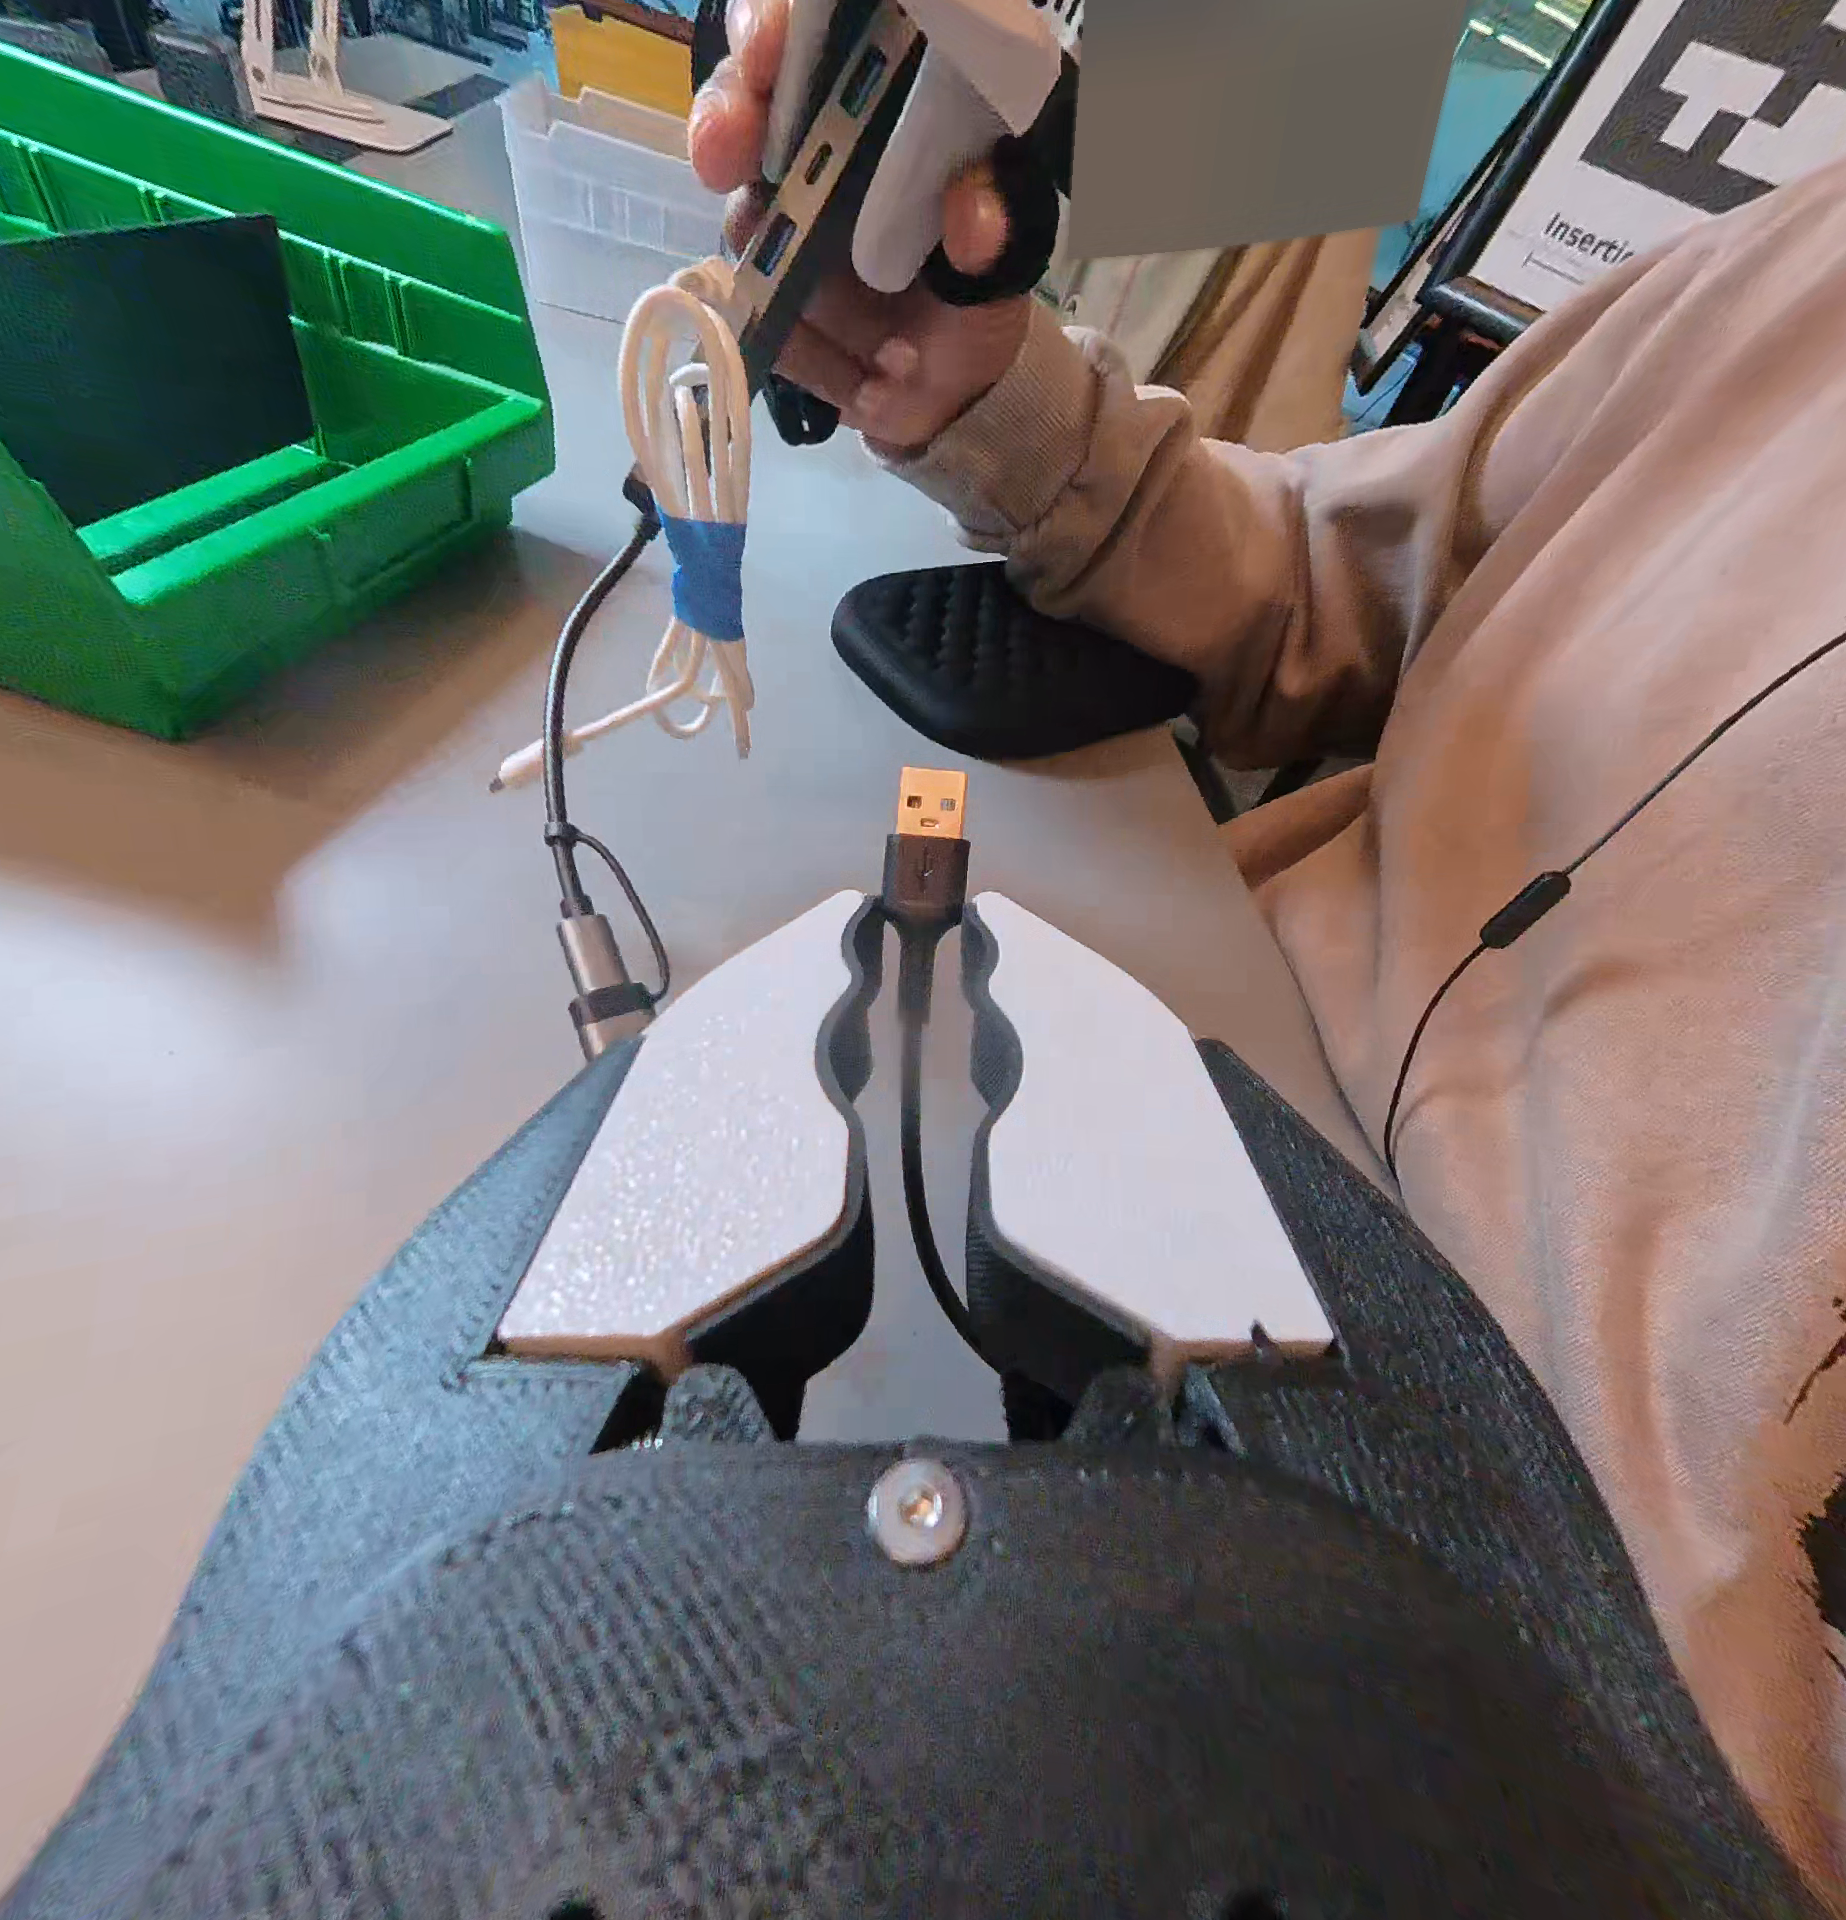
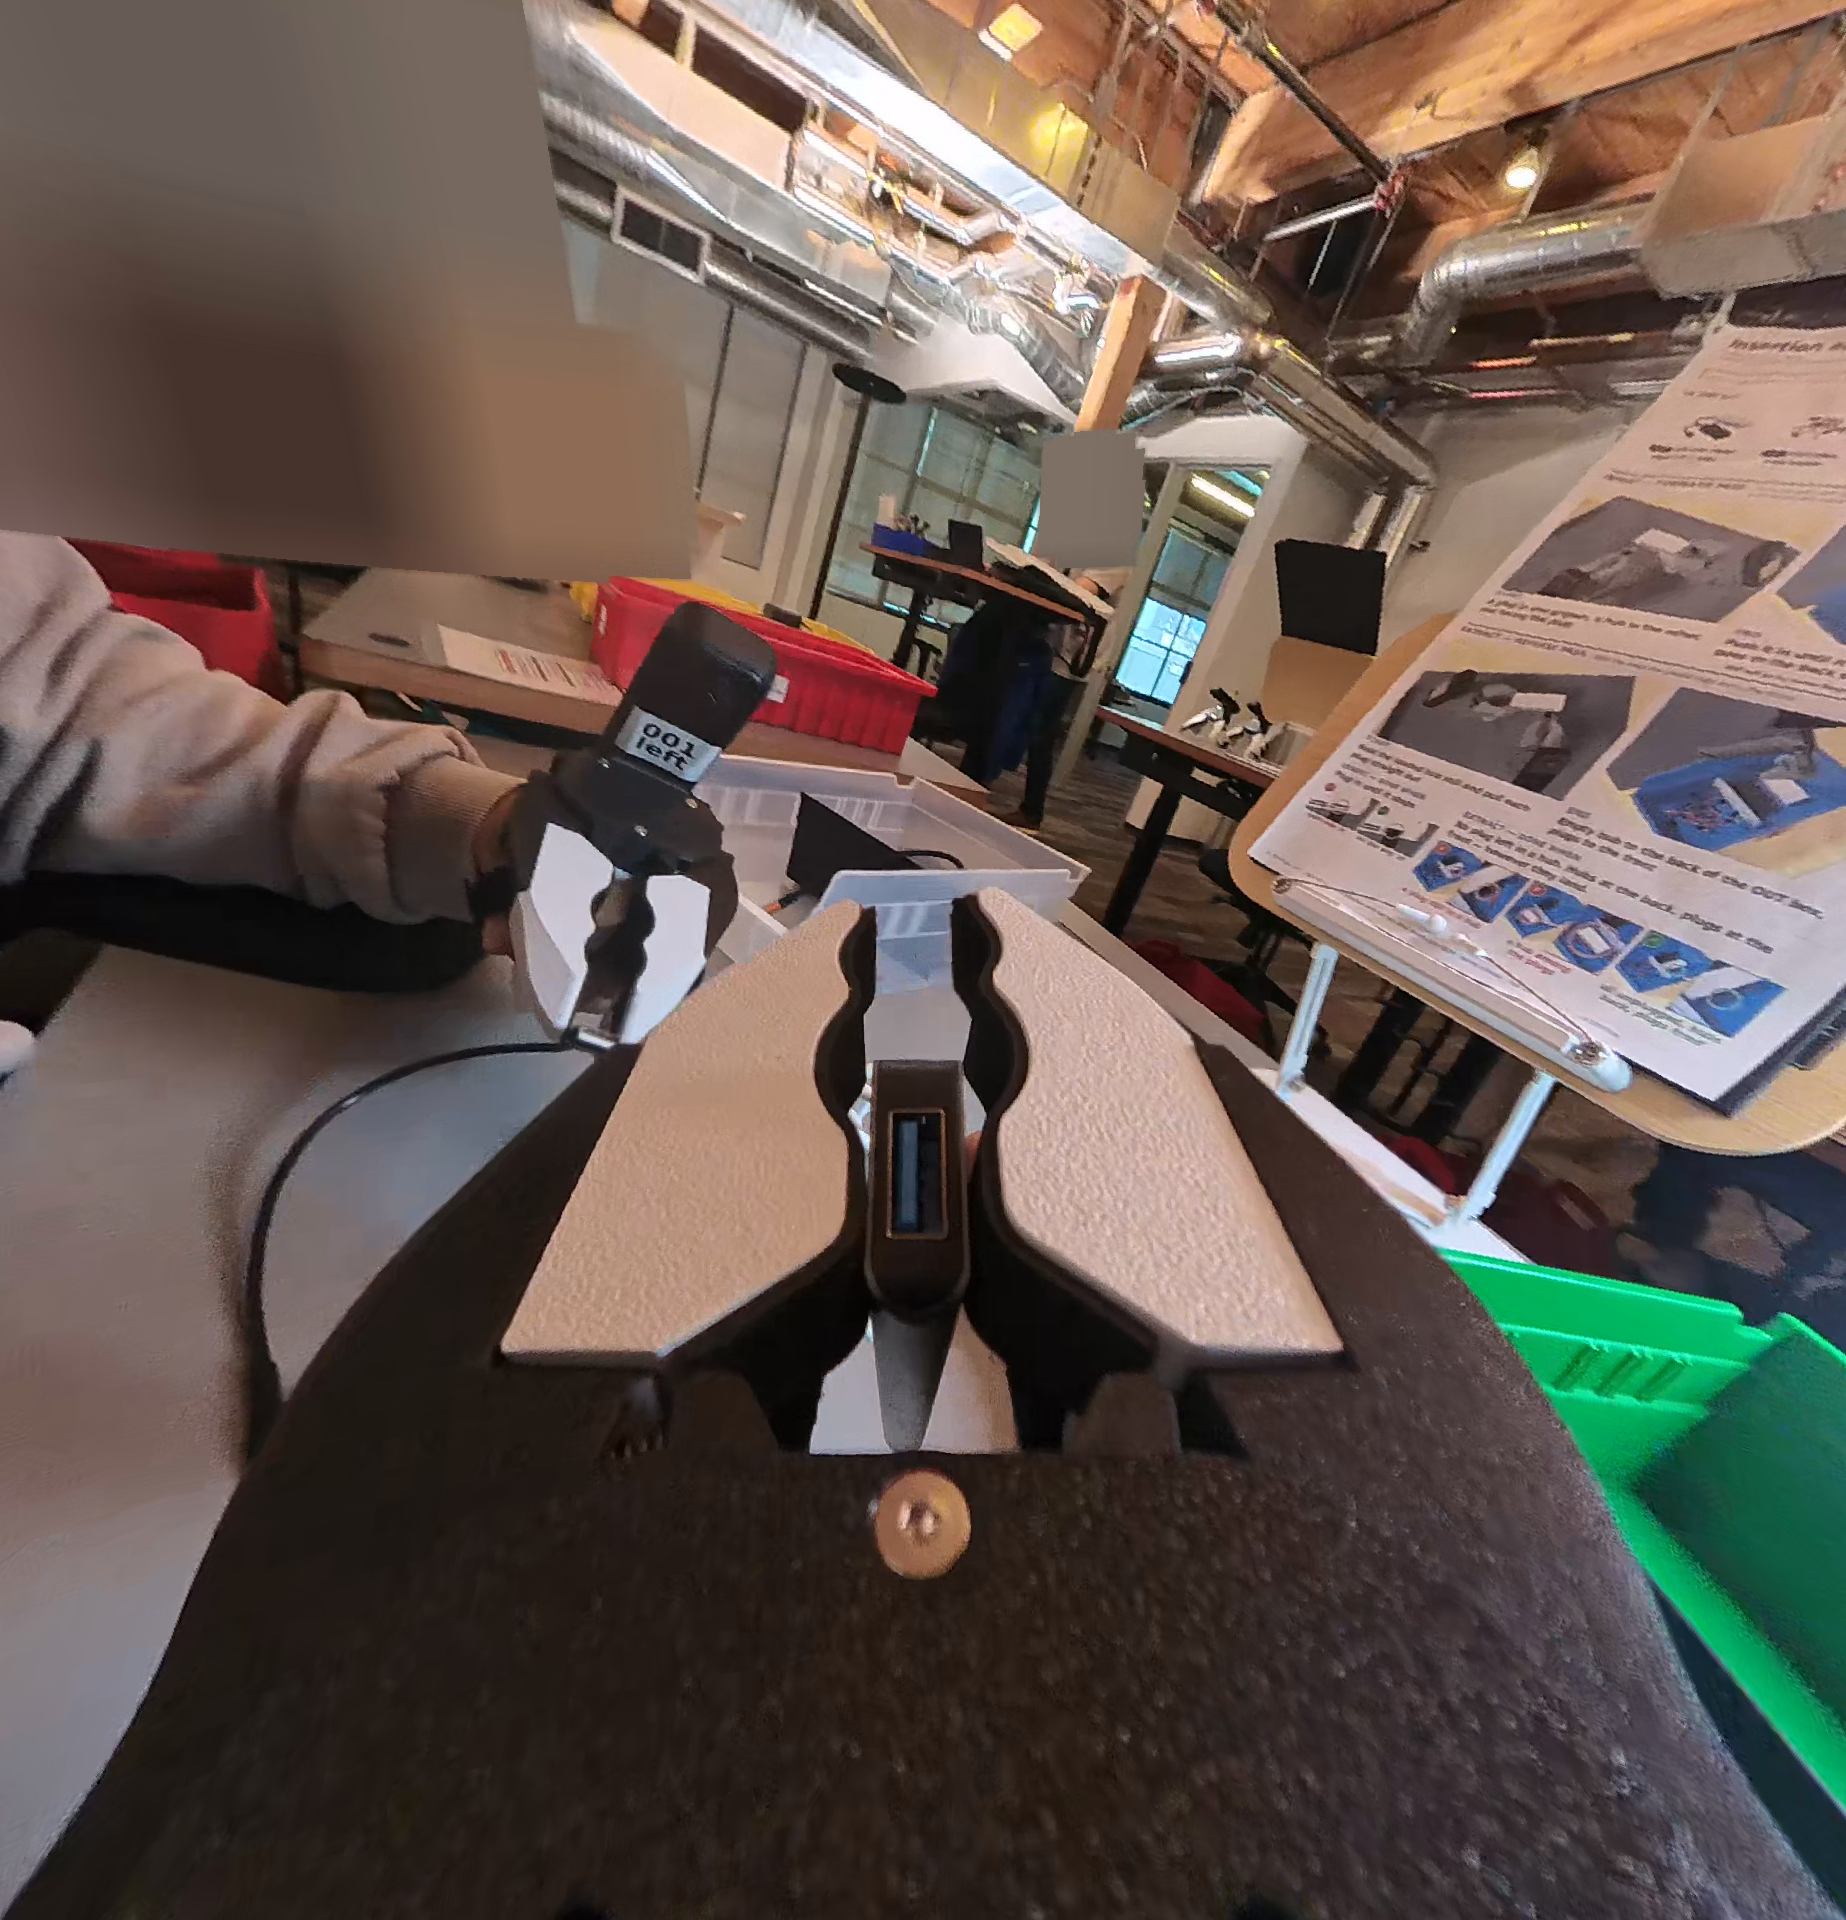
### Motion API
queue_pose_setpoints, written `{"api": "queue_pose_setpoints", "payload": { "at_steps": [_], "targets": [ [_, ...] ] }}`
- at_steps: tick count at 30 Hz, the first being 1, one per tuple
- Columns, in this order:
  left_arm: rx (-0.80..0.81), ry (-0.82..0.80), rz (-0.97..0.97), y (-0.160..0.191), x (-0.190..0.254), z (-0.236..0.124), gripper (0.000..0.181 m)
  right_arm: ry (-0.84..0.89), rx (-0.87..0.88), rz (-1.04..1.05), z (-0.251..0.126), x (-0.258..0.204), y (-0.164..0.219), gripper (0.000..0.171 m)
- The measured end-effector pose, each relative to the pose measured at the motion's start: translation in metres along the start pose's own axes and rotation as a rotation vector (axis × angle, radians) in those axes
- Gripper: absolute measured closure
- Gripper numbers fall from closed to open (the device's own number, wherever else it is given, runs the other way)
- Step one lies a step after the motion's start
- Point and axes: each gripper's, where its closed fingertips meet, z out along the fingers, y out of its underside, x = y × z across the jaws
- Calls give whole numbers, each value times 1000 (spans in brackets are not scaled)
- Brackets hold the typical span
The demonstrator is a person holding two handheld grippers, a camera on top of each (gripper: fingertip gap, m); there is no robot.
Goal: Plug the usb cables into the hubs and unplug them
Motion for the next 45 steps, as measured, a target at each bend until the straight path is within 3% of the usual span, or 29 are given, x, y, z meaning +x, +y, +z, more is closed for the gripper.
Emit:
{"api": "queue_pose_setpoints", "payload": {
  "at_steps": [5,9,13,15,17,21,24,28,33,35,45],
  "targets": [
    [-132,-154,23,23,-23,4,166,-47,31,50,1,-6,-2,157],
    [-151,-204,39,24,-29,3,166,-66,43,87,3,-8,-1,157],
    [-82,-283,75,8,-37,-9,165,-75,39,99,5,-8,2,157],
    [-13,-327,78,-7,-43,-16,145,-87,39,104,7,-10,2,157],
    [30,-337,115,-24,-45,-18,144,-109,45,106,9,-14,0,157],
    [-79,-286,316,-35,-44,7,144,-174,85,107,15,-27,-13,157],
    [-198,-134,441,-23,-36,41,145,-208,130,130,14,-34,-24,157],
    [-111,15,462,-37,-16,79,147,-224,175,176,10,-34,-29,157],
    [-46,14,531,-50,-8,105,153,-252,187,200,11,-36,-28,157],
    [-23,-50,575,-56,-14,104,168,-250,170,186,13,-37,-25,157],
    [-152,-277,798,-58,-50,42,170,-70,-210,-148,23,-28,26,146]
  ]
}}
